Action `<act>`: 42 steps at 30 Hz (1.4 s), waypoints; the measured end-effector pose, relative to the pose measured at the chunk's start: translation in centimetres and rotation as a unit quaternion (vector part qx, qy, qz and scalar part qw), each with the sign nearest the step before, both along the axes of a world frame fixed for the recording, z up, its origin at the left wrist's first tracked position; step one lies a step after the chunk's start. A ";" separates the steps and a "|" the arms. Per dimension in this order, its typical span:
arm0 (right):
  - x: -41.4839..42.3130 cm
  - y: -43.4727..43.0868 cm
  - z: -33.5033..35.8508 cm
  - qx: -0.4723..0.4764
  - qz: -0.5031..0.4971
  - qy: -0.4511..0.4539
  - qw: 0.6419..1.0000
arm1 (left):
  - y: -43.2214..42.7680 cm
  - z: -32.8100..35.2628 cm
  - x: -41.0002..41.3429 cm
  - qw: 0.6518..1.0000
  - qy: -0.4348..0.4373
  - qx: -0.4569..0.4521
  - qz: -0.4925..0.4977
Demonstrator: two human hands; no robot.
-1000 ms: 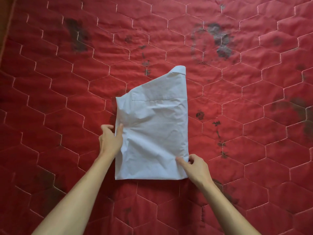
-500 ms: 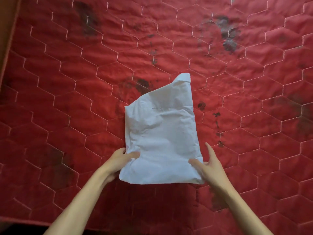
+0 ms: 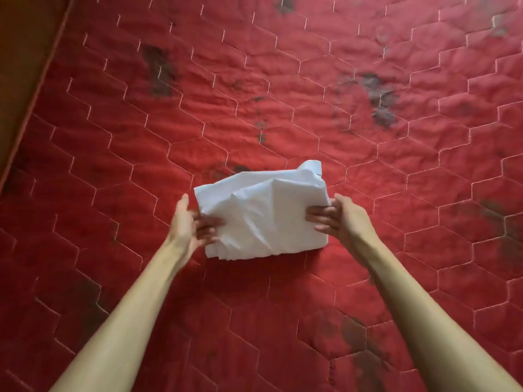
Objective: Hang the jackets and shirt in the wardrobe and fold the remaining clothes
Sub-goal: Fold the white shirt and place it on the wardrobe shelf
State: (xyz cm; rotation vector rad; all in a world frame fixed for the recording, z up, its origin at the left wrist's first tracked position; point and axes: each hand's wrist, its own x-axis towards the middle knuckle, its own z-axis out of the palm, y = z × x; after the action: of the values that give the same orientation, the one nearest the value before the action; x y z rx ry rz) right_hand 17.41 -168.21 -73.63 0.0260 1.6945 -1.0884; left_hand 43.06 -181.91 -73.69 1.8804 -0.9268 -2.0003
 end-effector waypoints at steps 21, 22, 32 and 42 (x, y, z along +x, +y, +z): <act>1.9 4.2 -6.6 0.083 0.136 0.292 0.943 | -0.1 -7.0 -0.7 0.962 -0.097 -0.167 -0.195; 2.1 4.0 -6.6 0.086 0.127 0.304 0.940 | -0.2 -6.9 -0.6 0.967 -0.088 -0.142 -0.191; 1.4 1.4 -8.3 0.177 0.161 0.366 0.899 | 2.1 -7.2 2.2 0.970 -0.060 -0.110 -0.206; 5.7 0.9 -6.7 -0.088 0.170 0.611 0.768 | 7.2 -6.2 -2.8 0.736 -0.198 -0.595 -0.254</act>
State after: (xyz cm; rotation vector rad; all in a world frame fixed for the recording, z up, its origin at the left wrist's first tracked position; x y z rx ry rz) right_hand 23.15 -167.28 -80.29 -1.3326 2.5347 -1.0008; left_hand 40.29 -174.74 -79.85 1.2528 -2.2751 -0.5987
